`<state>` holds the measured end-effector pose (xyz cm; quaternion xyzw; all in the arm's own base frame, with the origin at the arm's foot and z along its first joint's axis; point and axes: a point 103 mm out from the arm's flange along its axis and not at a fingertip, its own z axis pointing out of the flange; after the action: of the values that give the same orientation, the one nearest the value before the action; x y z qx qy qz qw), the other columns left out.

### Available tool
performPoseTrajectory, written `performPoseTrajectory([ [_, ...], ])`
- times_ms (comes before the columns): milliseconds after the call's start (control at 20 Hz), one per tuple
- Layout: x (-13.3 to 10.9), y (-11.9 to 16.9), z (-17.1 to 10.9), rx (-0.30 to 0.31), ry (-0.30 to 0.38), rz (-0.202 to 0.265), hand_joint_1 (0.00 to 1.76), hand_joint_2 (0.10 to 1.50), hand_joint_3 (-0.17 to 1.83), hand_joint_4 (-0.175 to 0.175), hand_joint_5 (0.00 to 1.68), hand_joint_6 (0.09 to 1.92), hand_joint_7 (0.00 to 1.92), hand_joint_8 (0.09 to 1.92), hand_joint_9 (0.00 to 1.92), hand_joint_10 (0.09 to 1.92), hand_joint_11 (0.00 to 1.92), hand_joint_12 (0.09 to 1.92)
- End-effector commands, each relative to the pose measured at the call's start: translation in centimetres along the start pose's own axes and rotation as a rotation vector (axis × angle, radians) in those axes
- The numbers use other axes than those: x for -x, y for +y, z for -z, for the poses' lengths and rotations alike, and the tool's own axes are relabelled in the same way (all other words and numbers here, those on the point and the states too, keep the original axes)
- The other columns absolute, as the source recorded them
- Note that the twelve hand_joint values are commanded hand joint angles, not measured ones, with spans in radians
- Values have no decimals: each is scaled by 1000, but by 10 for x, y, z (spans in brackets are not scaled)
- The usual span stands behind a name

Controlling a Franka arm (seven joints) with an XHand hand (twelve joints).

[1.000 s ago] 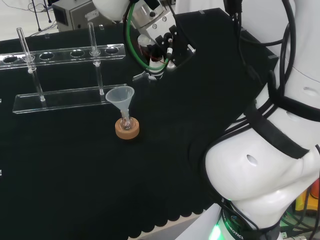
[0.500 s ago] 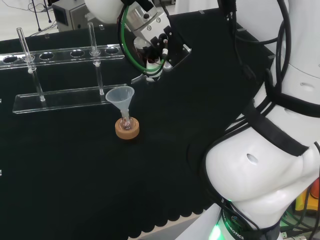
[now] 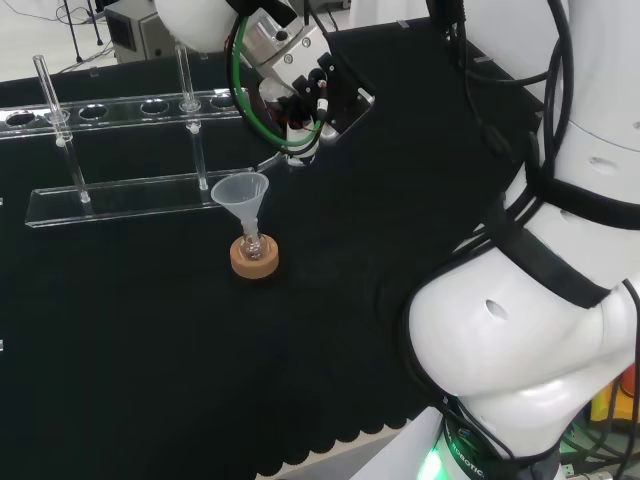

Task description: Pour all the NaCl from the weighing funnel into the round-bottom flask.

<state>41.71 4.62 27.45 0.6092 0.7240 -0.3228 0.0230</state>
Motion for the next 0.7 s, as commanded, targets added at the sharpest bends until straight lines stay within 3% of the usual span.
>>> performPoseTrajectory([
  [50,1,1,0,-21,-52,10,1126,575,843,175,1236,832,1103,491,1323,138,1083,918],
  [400,-2,2,4,-44,-91,-12,1127,574,844,175,1237,831,1104,489,1326,134,1088,914],
  [700,6,1,-1,-33,-75,-2,1127,574,844,175,1238,831,1105,486,1327,131,1091,911],
])
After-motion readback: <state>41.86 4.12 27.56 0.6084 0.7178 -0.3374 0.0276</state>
